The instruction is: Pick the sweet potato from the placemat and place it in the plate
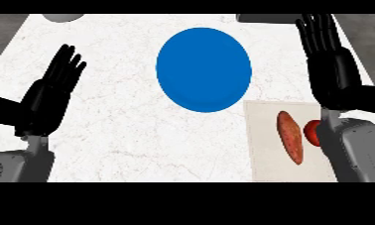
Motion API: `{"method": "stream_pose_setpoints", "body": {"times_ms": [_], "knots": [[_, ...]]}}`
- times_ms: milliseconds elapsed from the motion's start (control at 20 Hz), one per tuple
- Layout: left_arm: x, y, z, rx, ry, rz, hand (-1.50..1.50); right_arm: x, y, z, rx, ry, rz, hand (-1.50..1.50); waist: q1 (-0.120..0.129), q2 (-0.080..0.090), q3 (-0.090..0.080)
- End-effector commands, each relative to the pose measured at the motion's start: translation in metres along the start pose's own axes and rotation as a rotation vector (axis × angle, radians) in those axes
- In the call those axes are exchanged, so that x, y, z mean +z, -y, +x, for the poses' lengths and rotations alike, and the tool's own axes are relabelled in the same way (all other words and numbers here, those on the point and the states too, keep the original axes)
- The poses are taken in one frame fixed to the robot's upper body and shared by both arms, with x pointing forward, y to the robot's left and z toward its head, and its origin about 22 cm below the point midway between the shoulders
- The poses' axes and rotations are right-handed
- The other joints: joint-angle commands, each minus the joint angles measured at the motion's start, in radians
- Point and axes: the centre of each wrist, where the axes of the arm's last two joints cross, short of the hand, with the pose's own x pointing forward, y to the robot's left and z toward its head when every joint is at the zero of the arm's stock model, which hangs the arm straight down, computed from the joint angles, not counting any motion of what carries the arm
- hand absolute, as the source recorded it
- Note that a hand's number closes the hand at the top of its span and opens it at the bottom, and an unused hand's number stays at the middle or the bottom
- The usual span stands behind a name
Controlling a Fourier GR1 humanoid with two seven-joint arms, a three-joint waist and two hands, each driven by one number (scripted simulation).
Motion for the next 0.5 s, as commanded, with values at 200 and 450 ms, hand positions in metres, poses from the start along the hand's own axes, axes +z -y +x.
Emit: {"method": "stream_pose_setpoints", "body": {"times_ms": [200, 450], "knots": [[0.023, -0.032, -0.031, -0.238, -0.028, 0.011, 0.0, 0.012, -0.029, -0.037, -0.052, -0.414, 0.021, 1.5, 0.012, 0.018, 0.038], [0.035, -0.028, -0.061, -0.234, -0.07, 0.019, 0.0, 0.061, -0.021, -0.074, 0.316, -0.311, -0.273, -1.5, -0.021, 0.015, 0.038]]}}
